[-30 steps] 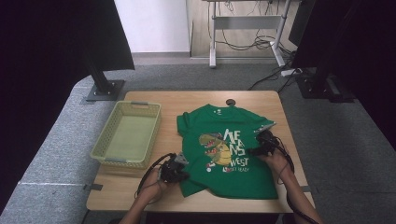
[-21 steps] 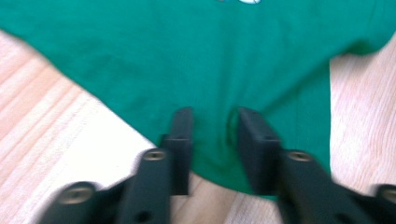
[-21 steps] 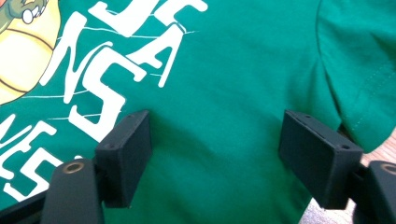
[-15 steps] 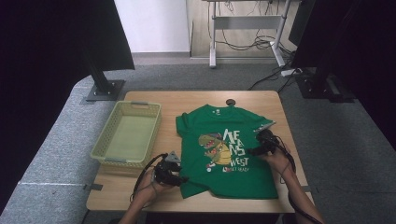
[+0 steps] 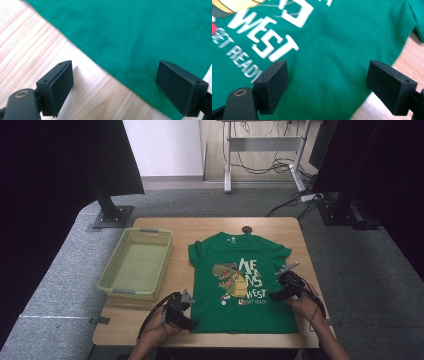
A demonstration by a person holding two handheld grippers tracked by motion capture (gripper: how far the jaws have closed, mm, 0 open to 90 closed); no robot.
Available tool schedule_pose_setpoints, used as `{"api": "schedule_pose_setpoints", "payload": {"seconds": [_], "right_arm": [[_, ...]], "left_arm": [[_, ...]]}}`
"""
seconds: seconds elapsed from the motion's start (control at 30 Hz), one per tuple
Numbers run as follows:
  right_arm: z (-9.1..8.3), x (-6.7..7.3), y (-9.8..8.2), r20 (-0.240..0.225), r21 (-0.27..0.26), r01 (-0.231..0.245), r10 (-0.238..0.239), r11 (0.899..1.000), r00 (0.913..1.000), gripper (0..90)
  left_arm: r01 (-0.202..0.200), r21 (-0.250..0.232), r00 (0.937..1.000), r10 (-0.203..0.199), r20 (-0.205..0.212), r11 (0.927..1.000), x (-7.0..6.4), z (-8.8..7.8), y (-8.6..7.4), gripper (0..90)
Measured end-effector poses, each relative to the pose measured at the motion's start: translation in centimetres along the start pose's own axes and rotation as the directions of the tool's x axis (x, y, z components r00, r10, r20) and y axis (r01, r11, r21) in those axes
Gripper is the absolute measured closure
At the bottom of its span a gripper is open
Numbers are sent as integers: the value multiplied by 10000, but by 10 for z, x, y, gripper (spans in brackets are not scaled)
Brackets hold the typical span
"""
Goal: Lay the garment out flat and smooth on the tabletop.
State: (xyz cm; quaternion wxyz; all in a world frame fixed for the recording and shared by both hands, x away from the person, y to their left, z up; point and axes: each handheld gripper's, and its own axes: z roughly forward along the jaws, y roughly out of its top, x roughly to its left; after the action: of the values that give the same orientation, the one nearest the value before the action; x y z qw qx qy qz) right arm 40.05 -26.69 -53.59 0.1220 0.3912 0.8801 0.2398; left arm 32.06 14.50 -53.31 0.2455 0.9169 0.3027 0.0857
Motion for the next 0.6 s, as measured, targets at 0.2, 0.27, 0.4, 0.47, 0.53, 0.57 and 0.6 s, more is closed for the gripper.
{"api": "schedule_pose_setpoints", "payload": {"seconds": [0.2, 0.27, 0.4, 0.47, 0.53, 0.57, 0.6], "right_arm": [[-1, -2, -4, -71, -217, -118, 116, 9997, 9999, 167], [-4, -2, -5, -165, -320, -202, 196, 9993, 9997, 167], [-12, -1, -7, -262, -488, -281, 269, 9984, 9993, 161], [-24, 0, -12, -292, -727, -304, 283, 9969, 9992, 154], [-26, 1, -14, -300, -779, -317, 295, 9965, 9991, 152], [-29, 1, -16, -294, -850, -320, 296, 9959, 9991, 148], [-32, 1, -19, -300, -908, -353, 327, 9952, 9990, 143]], "left_arm": [[102, -455, 9999, -99, 62, 9989, 4, -5, -1, 137], [102, -455, 9999, -99, 62, 9989, 4, -5, -1, 136], [482, -1124, 9988, -470, 127, 9925, 11, -9, 2, 134], [602, -1275, 9982, -598, 69, 9900, 13, -9, 2, 134], [682, -1348, 9976, -688, 0, 9885, 15, -9, 2, 135], [798, -1451, 9966, -816, -63, 9862, 17, -9, 1, 137], [867, -1511, 9960, -887, -67, 9847, 18, -8, 0, 139]]}}
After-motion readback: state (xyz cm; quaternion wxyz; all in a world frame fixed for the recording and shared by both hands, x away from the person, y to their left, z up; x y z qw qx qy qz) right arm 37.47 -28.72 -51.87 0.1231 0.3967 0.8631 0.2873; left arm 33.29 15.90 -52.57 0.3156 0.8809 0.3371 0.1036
